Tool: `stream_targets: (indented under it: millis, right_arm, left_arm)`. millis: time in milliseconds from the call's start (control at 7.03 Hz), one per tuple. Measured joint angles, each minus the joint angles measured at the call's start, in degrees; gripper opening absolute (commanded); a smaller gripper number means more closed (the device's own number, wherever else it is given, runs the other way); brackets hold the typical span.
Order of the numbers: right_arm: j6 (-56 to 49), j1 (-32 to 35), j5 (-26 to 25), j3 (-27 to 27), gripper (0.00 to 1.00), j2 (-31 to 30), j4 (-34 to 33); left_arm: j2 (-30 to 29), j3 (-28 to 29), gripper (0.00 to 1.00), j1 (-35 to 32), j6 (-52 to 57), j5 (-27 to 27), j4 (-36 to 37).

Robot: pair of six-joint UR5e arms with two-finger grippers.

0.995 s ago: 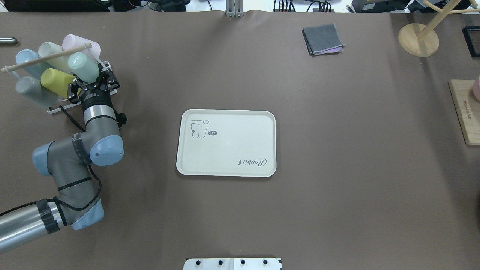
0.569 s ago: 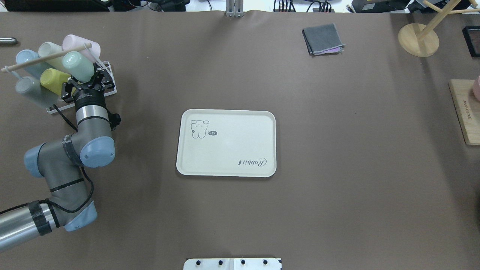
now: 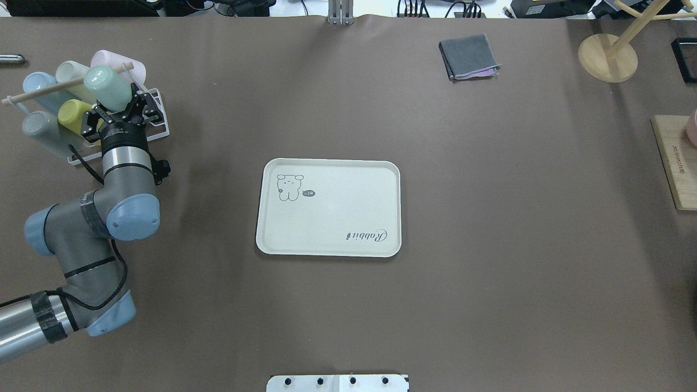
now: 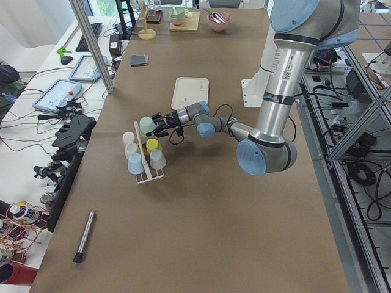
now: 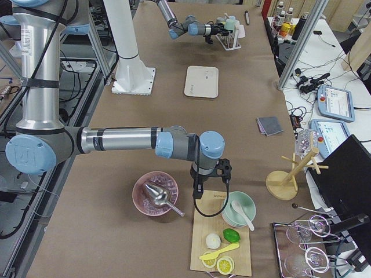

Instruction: Pick up and place green cup on tray

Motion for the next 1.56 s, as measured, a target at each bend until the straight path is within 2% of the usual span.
stream_targets:
  millis: [569, 1137, 1280, 1564]
  right_arm:
    - [-0.03, 0.11, 2.00, -0.27, 1.00, 0.08, 0.07]
    - [-0.07, 0.12, 2.05, -0.21, 1.00, 0.28, 0.06]
    - [-0.07, 0.12, 2.05, -0.19, 1.00, 0.28, 0.06]
    - [-0.05, 0.12, 2.05, -0.17, 1.00, 0.28, 0.06]
  left_arm:
    - [1.77, -6.70, 0.63, -1.41, 4.52, -0.65, 0.00]
    - [0.25, -10.66, 0.62, -3.63, 6.63, -5.53, 0.02]
    - [-0.63, -11.22, 0.50, -4.03, 6.53, -6.85, 0.01]
    - [-1.77, -12.89, 0.48, -4.13, 3.23, -8.58, -1.54]
